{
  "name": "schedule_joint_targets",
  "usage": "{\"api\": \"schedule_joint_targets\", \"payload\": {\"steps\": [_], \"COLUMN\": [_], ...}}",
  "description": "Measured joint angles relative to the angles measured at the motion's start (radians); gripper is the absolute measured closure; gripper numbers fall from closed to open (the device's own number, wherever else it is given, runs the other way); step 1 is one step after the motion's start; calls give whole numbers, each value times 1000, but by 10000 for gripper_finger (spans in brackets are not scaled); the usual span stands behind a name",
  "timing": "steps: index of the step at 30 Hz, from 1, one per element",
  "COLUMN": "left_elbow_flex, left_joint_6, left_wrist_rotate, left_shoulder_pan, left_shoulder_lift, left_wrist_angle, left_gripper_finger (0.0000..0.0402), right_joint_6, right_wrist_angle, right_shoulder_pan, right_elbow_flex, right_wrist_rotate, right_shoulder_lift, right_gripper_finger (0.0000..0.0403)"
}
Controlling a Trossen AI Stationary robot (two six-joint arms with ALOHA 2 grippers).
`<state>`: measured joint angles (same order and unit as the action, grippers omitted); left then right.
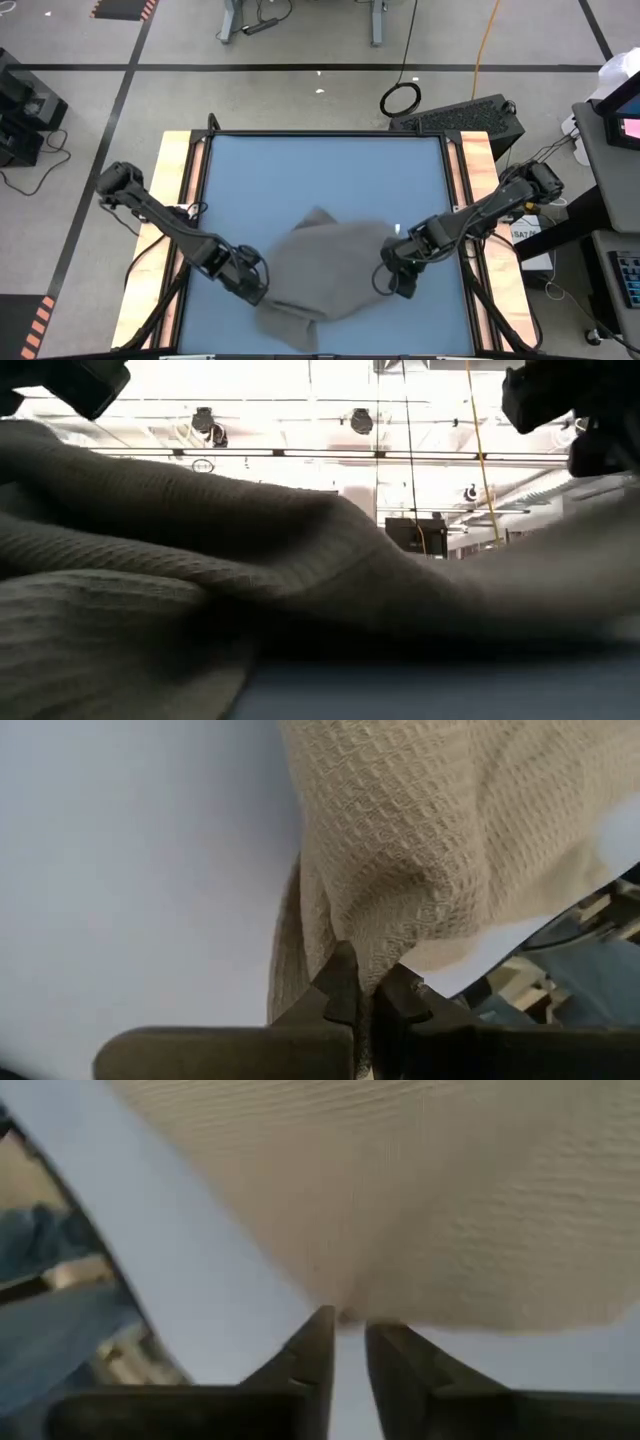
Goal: Roll towel
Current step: Fold the gray towel
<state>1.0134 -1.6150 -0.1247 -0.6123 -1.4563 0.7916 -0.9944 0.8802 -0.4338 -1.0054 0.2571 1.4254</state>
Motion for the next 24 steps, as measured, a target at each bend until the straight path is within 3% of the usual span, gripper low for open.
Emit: {"api": "schedule_joint_targets", "payload": {"steps": [4, 8, 14, 17, 21, 24], "left_elbow_flex": [0, 0, 0, 0, 0, 10], "left_joint_6": [-1, -1, -92, -108, -99, -83], "left_wrist_rotate": [-35, -53, -59, -90, -141, -163], "left_shoulder_pan": [-9, -18, -25, -25, -12, 0], "left_shoulder_lift": [-36, -51, -50, -45, -45, -31], "left_wrist_angle": [-11, 18, 105, 146, 166, 169], "left_gripper_finger": [395, 395, 393, 371, 317, 271], "right_joint_6": [-12, -58, -244, -319, -339, -330], "right_wrist_angle": [-20, -10, 224, 283, 145, -54], "right_shoulder_pan": [1, 8, 38, 97, 195, 246], "right_elbow_flex": [0, 0, 0, 6, 89, 200], "right_wrist_rotate": [105, 129, -199, -270, -272, -177], "right_shoulder_lift": [-36, -125, -235, -243, -243, -240], "right_gripper_finger": [288, 238, 184, 176, 178, 184]}}
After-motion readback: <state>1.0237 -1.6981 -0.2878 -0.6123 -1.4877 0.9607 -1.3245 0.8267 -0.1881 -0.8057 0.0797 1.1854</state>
